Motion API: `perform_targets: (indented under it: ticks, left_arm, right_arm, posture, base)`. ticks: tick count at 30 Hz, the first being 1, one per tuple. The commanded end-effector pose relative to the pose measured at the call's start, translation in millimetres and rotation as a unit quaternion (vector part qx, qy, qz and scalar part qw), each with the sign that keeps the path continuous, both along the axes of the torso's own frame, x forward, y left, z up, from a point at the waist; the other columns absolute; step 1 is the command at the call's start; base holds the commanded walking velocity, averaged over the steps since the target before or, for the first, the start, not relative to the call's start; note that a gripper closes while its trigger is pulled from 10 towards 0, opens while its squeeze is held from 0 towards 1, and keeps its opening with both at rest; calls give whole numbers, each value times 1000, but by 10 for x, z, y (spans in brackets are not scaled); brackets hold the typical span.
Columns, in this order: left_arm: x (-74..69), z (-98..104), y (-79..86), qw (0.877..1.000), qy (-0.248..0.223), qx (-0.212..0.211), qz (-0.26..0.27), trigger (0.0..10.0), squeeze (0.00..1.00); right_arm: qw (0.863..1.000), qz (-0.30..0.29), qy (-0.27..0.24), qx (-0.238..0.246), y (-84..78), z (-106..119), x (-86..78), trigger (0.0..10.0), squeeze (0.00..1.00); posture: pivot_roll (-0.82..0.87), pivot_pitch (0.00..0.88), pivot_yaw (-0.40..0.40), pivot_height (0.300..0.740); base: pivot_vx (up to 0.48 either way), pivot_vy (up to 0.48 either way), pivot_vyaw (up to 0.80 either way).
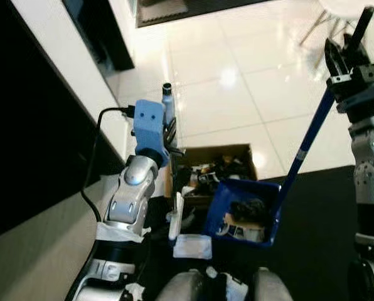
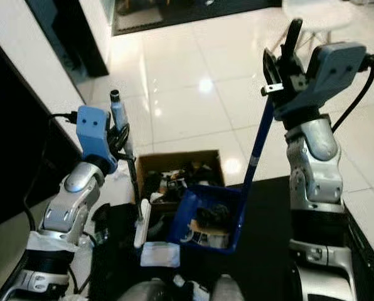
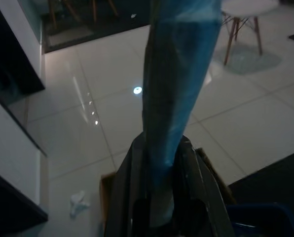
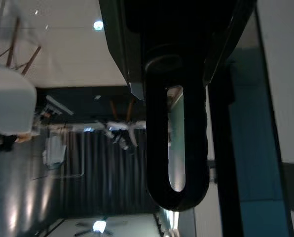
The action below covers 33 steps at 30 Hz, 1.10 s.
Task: Sweep floor
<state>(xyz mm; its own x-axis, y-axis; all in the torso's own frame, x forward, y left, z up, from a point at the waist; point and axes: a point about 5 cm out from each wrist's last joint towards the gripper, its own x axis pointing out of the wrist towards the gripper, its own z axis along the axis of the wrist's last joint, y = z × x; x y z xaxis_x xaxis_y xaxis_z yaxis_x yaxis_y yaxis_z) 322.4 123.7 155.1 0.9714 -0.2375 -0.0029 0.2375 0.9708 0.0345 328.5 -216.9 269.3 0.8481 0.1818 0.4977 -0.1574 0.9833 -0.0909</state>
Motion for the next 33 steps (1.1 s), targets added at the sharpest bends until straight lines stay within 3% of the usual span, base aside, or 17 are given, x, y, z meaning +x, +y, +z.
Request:
perform_targets:
  ticks: [1, 8, 16, 25, 33]
  left_arm:
    - [12, 34, 46, 1000, -13, 6, 11, 10000, 0]
    - [23, 28, 55, 1000, -8, 7, 18, 10000, 0]
    - [33, 15, 54, 1000, -4, 4, 23, 10000, 0]
    - [20, -3, 98, 1000, -1, 5, 30, 10000, 0]
    - [-18, -25, 170, 999, 2, 8, 39, 10000, 0]
  right_arm:
    - [1000, 3, -26, -2, 5, 114, -42, 10000, 0]
    - [1000, 4, -27, -3, 0, 123, -46, 10000, 0]
    - [995, 8, -82, -61, -45, 290, -33, 10000, 0]
    - [976, 2, -134, -173, 50, 480, 97, 10000, 0]
    - [975, 6, -136, -177, 44, 450, 210, 10000, 0]
  posture:
    - [-80, 83, 140, 740]
    - [-80, 84, 140, 740]
    - [-77, 84, 143, 740]
    - [-66, 83, 139, 740]
    - [-44, 84, 133, 740]
  base:
    - [465, 0, 0]
    - [243, 0, 0]
    - [0, 0, 0]
    - [0, 0, 0]
    - [0, 0, 0]
